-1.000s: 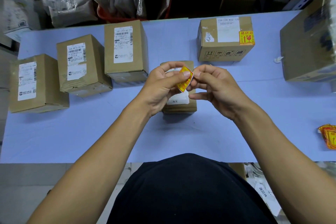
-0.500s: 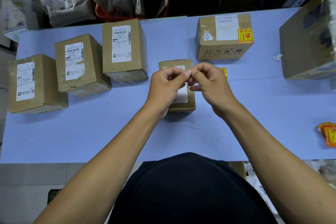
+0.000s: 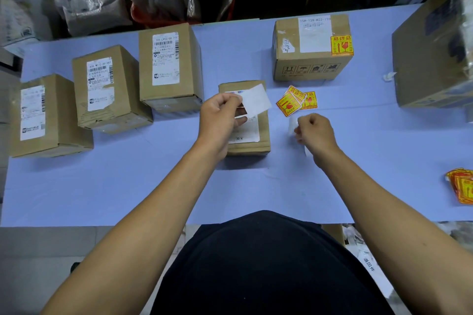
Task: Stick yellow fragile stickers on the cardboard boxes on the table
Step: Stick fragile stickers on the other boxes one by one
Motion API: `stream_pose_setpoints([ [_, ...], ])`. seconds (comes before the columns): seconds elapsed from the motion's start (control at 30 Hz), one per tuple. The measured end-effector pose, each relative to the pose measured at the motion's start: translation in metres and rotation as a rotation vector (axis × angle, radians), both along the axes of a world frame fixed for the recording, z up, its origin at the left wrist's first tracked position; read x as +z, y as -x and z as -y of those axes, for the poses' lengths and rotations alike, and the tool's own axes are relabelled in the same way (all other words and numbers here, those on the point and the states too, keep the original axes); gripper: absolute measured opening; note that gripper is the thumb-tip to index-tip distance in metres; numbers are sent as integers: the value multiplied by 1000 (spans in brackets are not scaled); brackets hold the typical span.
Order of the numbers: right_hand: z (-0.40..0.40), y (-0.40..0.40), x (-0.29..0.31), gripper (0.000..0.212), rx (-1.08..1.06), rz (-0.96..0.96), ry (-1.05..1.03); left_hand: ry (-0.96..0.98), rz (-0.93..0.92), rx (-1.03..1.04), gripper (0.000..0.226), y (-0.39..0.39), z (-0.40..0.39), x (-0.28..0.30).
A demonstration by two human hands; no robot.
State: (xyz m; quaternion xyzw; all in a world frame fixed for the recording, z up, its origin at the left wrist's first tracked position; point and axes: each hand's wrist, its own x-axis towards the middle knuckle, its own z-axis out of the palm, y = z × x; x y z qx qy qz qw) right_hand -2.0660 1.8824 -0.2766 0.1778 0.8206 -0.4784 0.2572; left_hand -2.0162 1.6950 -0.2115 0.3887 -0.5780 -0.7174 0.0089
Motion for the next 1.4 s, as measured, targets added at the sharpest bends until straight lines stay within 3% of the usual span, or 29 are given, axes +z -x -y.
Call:
stream_pose_setpoints([
  [0.17,-11,-8,-18,25,109,69,-205,2,45,4,20,-4,4,-8],
  [0.23,-14,-10,-21,18,147,82,-265,2,51,5,20,-5,5,-10],
  [0.33,-16,-13,-22,5,171,95,-291,-4,66,8,19,-6,6,-13],
  [0.4,-13,-13,-20,10,187,60,-270,-16,80,14,19,-5,6,-14],
  [0.47,-6,-14,-13,15,232,-74,-259,-50,97,29,19,-4,6,-15],
  [0.63,30,-26,24,21,521,-718,-257,-218,167,110,13,4,4,-14],
  [0.7,40,-27,34,23,644,-889,-309,-286,186,136,11,5,1,-14],
  [0.87,49,-22,36,9,704,-978,-366,-477,221,193,10,4,-3,-12],
  [0.93,50,-22,35,7,658,-940,-327,-526,232,196,12,3,-2,-11],
  [1.0,52,-21,36,4,529,-772,-196,-592,210,206,12,1,1,-11],
  [1.1,52,-10,47,19,177,-216,265,-618,149,186,16,-1,9,-11],
  [1.17,45,-5,48,25,94,67,429,-372,197,-4,14,-3,10,-16],
  [1.23,38,-4,46,28,135,208,443,-124,237,-228,6,-6,7,-20],
  [1.4,32,-6,41,27,166,281,368,4,255,-389,16,-10,4,-26],
])
